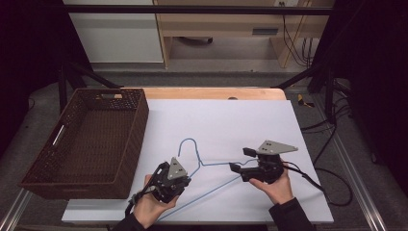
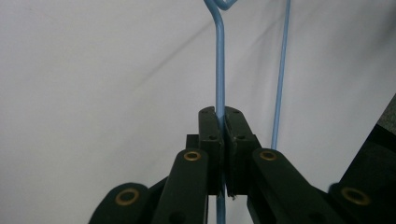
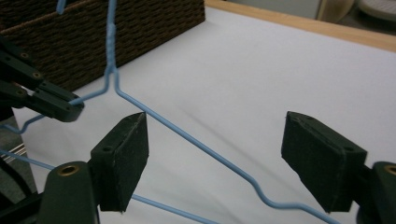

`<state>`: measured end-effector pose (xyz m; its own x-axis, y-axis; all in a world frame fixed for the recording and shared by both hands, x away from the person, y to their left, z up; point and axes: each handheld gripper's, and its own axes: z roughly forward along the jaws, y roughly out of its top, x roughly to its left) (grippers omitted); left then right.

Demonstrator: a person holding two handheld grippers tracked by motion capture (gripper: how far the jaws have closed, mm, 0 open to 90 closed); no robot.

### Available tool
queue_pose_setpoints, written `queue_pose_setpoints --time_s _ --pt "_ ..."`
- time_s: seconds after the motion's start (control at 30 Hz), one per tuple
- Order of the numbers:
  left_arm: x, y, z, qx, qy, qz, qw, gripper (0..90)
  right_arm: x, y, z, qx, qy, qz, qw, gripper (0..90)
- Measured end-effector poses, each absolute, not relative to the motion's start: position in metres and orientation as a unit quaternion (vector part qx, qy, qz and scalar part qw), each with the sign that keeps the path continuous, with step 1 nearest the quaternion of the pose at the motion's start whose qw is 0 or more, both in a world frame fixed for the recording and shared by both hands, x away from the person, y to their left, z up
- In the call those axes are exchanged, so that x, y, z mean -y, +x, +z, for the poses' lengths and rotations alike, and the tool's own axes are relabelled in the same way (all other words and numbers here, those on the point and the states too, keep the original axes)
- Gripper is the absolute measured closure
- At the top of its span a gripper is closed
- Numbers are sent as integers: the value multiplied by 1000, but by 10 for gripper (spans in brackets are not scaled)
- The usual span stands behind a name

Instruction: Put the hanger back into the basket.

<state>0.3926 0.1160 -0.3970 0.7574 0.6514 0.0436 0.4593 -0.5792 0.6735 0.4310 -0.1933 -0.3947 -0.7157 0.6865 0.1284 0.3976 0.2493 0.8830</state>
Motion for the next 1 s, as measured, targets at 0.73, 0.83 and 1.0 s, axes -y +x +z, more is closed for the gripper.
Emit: queue_pose_setpoints --time_s 0.73,0.83,1.0 --pt "-139 407 -336 -311 859 202 352 874 235 418 -398 -771 362 490 186 72" --pt "-144 411 -324 -308 859 211 350 874 239 418 -399 -768 368 491 186 69" --pt "-151 418 -310 -311 858 214 349 874 244 416 -398 -763 369 492 196 58"
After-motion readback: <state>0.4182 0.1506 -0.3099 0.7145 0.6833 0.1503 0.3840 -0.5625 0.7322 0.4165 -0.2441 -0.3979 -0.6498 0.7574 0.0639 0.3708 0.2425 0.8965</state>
